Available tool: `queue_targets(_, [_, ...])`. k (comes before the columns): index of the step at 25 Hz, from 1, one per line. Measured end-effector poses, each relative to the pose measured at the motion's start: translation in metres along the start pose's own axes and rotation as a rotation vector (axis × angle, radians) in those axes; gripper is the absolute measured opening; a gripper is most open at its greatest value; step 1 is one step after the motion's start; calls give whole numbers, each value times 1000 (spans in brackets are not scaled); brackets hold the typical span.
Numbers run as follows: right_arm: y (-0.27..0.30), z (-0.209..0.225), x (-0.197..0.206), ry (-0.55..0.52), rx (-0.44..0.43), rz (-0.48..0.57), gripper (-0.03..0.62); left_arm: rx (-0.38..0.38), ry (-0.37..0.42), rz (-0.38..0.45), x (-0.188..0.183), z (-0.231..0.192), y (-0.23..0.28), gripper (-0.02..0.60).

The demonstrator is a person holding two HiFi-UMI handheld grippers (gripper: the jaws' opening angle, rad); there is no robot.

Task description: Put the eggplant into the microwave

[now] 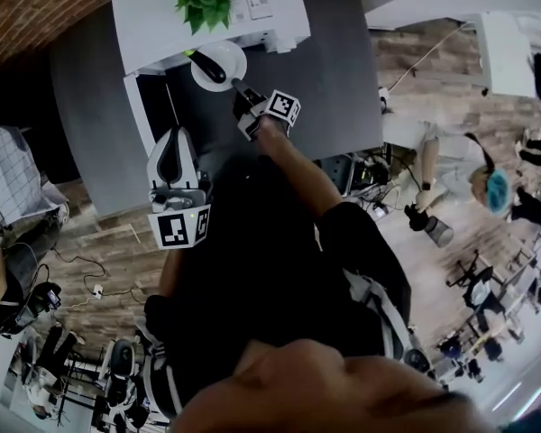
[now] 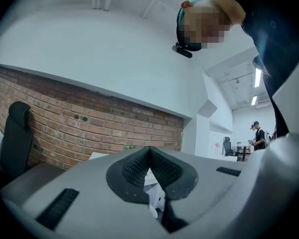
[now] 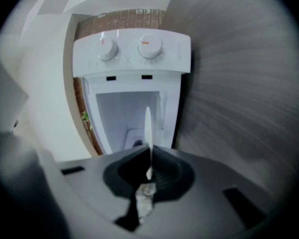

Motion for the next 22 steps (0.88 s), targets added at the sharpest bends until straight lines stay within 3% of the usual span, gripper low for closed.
queue_targets(22, [68,13,-29,31,19,4,37,-26,-15,-40,11,-22,48,34])
Point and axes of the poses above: the fingertips, and each gripper's own axes: y forward along the fingers, z to its right, x out of its underside, the point moved 3 cm from there along -y, backward along the fingers, and after that the axes turned 3 degrees about -x, right-handed, at the moved point
